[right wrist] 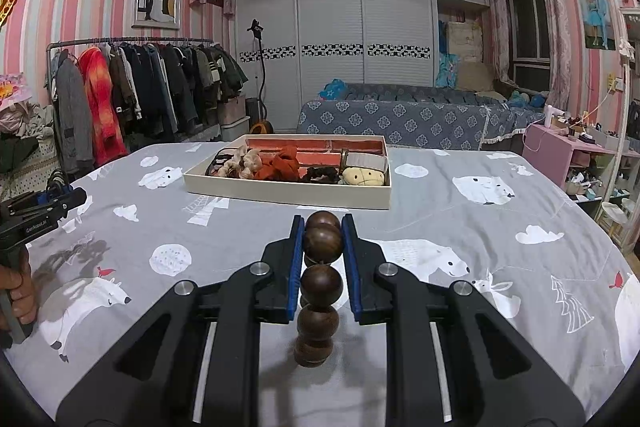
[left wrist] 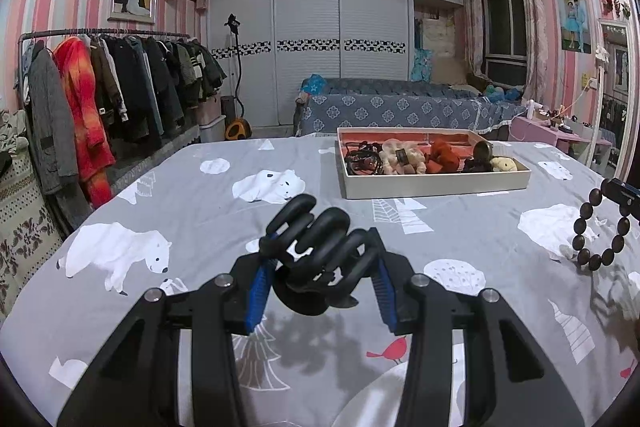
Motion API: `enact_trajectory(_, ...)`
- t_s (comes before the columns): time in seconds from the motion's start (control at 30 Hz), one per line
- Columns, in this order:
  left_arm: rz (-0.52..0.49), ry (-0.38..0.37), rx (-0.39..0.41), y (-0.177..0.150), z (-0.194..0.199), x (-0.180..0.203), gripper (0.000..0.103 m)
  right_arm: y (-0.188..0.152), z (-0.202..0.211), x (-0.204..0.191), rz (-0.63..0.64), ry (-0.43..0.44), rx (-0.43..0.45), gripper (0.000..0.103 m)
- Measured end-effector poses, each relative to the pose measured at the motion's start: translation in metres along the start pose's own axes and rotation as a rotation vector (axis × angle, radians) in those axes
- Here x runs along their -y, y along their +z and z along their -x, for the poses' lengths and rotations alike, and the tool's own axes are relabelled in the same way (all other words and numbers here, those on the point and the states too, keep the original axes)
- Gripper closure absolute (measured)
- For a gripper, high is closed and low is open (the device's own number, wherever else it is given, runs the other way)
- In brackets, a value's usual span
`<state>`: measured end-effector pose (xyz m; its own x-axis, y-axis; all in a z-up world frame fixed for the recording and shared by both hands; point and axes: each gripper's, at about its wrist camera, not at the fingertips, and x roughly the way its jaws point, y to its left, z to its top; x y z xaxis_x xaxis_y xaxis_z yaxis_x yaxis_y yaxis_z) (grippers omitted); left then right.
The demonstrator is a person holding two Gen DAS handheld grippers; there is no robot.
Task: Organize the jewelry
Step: 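Hold the claw clip and bead bracelet raised above the sheet with both tools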
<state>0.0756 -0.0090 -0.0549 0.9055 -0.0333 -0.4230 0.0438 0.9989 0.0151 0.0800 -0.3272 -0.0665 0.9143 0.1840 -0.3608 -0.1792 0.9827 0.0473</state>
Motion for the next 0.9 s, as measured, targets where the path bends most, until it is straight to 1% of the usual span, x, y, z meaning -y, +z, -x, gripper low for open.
enact_trajectory(0.9,-0.008,0.003,0.002,0.0000,0.0000,-0.0011,0.059,-0.0007,-0.0021,0.0004,0.000,-0.002,-0.005,0.083)
